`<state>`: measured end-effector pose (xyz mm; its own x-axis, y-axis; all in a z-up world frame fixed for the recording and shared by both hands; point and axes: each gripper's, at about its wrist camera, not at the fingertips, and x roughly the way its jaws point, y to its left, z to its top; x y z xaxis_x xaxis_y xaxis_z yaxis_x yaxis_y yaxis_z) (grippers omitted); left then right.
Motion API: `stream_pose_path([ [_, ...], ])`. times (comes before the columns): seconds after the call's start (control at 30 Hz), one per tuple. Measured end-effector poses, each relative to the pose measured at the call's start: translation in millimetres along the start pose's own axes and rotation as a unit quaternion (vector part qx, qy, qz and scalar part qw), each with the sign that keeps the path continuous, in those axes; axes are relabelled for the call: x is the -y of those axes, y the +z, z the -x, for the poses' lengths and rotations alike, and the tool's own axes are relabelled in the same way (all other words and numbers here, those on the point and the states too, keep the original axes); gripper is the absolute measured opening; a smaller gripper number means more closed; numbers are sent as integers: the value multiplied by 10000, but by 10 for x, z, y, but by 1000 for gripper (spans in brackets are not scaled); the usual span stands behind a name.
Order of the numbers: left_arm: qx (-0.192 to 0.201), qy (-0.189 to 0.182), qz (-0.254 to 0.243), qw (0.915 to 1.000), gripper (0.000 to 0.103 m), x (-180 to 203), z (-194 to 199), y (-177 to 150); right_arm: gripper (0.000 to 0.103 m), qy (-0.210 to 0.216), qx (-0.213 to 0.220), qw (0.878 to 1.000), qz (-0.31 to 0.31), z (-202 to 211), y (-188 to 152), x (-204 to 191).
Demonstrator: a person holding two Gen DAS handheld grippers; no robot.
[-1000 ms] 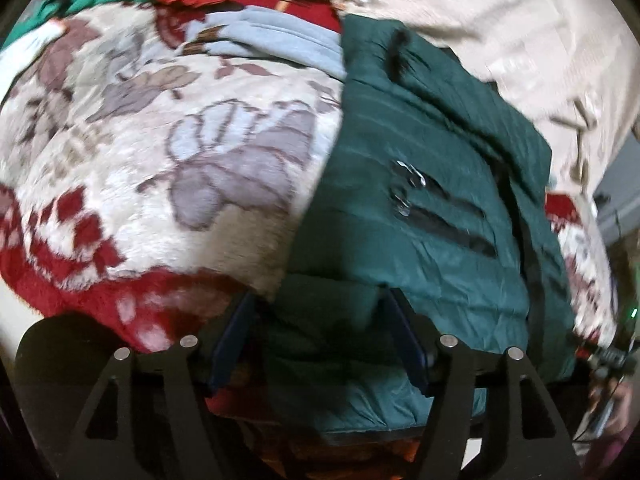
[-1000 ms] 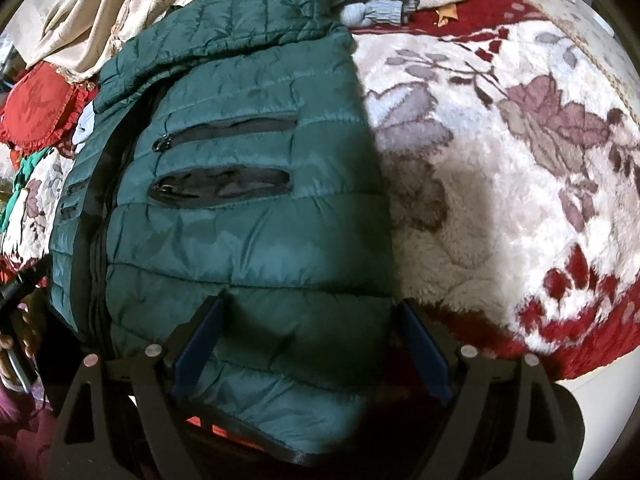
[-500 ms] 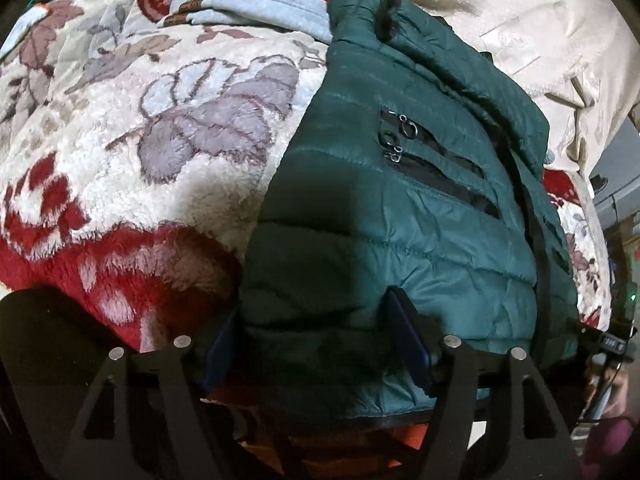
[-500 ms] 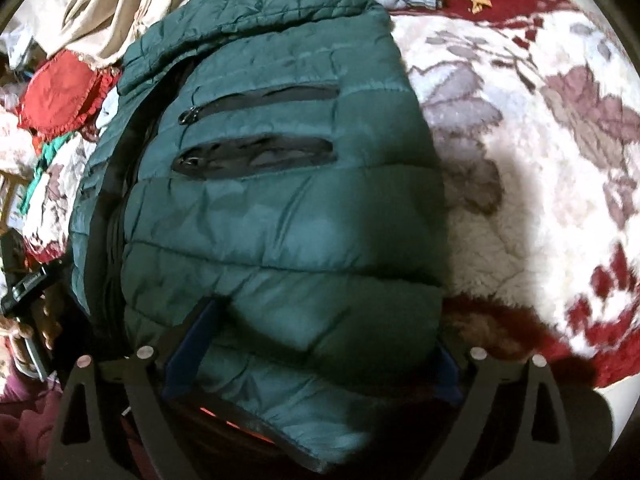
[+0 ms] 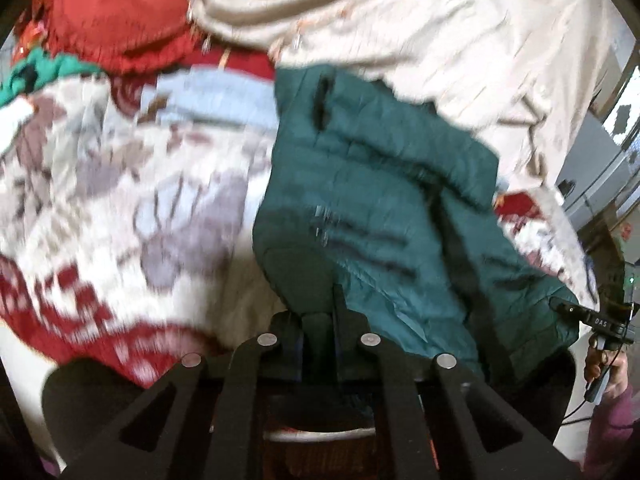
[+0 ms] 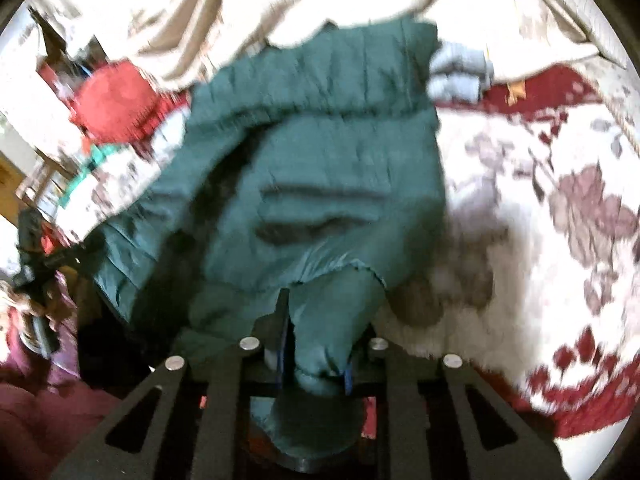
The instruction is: Fold large clothes
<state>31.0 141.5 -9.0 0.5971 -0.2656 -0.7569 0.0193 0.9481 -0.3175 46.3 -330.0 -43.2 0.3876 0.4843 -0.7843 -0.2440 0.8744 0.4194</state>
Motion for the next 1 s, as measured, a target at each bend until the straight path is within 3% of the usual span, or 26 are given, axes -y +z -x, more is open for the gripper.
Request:
stream_pose_path([
  [0.13,322,-17,135,9994,0,-6,44,256,20,202,479,9986,-137,158,273,-11],
  [0.47,992,109,285,9946,0,127,-96,1069,20,65,1115,9928,-421,153,1071,122],
  [0.73,1147,596,264,9913,0,271,-679,1906,20,-318,1231,9902,-585,-191,1893,282],
  [1.0,1109,955,337,9887,0,256,-1384,2450,20,-534,1149,9881,-878,-673,2567,586],
])
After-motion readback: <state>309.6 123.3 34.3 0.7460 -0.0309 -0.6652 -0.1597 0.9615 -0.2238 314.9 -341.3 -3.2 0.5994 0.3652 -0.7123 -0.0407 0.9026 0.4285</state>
